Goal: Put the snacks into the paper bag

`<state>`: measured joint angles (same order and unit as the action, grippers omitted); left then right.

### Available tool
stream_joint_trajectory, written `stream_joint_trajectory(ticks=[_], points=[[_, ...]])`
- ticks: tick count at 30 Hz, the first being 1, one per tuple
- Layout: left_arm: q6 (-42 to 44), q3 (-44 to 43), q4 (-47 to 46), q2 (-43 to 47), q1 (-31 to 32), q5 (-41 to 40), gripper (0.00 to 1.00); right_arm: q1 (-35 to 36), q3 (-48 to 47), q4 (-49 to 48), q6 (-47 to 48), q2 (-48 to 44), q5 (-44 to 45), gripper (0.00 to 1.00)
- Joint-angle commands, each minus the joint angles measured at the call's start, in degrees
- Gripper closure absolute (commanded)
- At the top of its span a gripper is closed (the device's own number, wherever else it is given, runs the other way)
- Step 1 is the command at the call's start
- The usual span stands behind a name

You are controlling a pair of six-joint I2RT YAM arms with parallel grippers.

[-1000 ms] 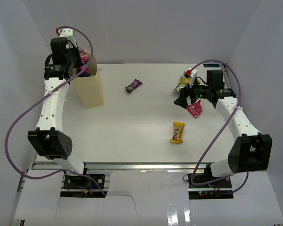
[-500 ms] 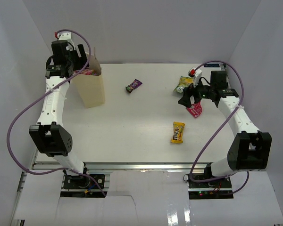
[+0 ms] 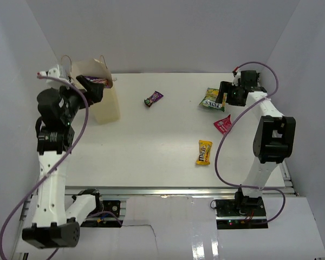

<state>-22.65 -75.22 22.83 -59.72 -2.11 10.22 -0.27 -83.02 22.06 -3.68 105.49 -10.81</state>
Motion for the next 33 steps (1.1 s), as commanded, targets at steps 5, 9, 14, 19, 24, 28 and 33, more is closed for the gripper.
stream_joint_trajectory(ticks=[5,9,14,19,24,28,33], points=[[-15.5,24.8,-4.1,20.0,0.2,11.6,0.02,-1.3,-16.2,-1.9,-6.6,14.6,3.6,0.06],[-22.2,34.2,-5.0,27.5,0.1,15.5,0.02,-1.4,-23.0,-3.2,-5.4,21.8,1.0,0.03],[-29.5,43.4,-10.0,30.0,0.1,23.6,0.02,-1.4,-22.7,-4.8,-4.8,26.4,-7.4,0.19],[-35.2,49.5,-16.6,28.9,0.4,27.7,0.02,-2.2,-18.5,-5.5,-3.6,25.3,-18.3,0.72],[-38.0,54.0,-25.1,26.4,4.6,27.7,0.03,-2.8,-9.2,-6.4,6.8,17.1,-37.1,0.92],[-38.3,54.9,-31.2,19.3,10.8,24.4,0.02,-2.3,0.4,-4.0,16.4,10.4,-55.2,0.92],[-36.8,52.0,-41.1,6.2,21.8,20.7,0.02,2.1,4.2,18.7,34.3,6.3,-63.3,0.92]])
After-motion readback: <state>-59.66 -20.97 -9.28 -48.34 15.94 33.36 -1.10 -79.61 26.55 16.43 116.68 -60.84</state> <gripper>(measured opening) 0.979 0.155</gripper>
